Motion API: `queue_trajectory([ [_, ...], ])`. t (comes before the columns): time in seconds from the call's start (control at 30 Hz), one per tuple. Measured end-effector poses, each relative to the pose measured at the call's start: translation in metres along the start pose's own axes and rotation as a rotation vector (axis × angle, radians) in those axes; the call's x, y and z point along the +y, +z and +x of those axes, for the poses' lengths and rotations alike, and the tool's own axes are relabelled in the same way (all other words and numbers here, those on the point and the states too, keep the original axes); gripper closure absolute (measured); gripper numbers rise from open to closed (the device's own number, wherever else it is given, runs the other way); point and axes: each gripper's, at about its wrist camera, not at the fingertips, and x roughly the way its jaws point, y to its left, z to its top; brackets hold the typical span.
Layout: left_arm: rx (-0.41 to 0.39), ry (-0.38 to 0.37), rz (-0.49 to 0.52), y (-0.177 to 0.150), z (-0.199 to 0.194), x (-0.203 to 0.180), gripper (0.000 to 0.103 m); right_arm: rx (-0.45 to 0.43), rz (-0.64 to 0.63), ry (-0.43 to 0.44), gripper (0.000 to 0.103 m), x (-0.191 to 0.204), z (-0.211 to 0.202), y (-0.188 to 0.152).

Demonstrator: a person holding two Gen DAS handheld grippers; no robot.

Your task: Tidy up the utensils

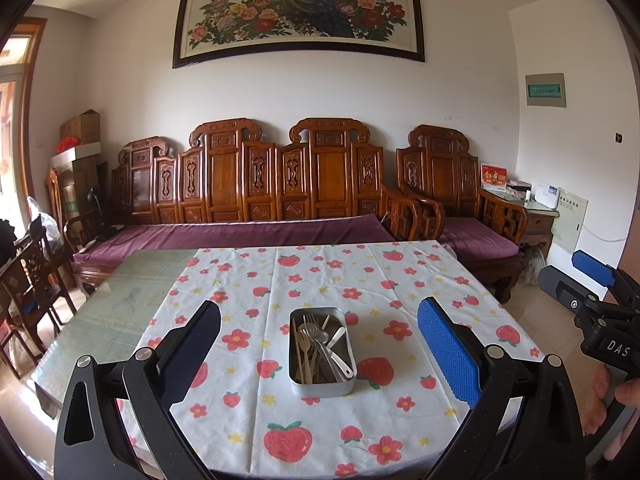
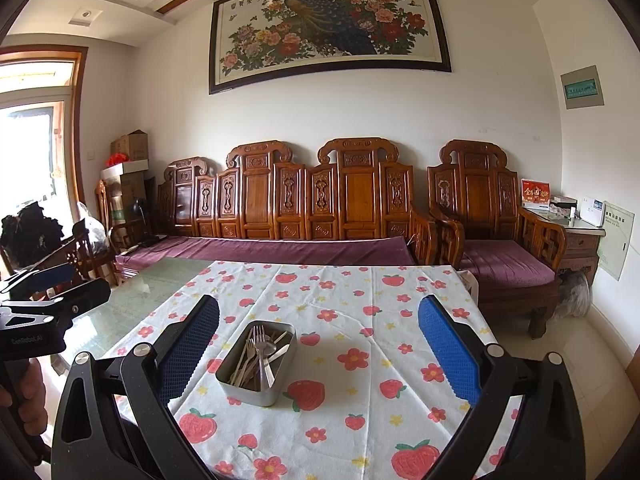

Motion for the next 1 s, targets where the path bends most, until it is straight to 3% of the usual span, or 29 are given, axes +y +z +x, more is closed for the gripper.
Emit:
queue_trajectory([
  [1.0,-0.002,-0.003,-0.001,0.0017,-0.0029,-0.0025,0.008,0.000,0.002,0.001,0.003,-0.0003,-0.0004,-0.0007],
])
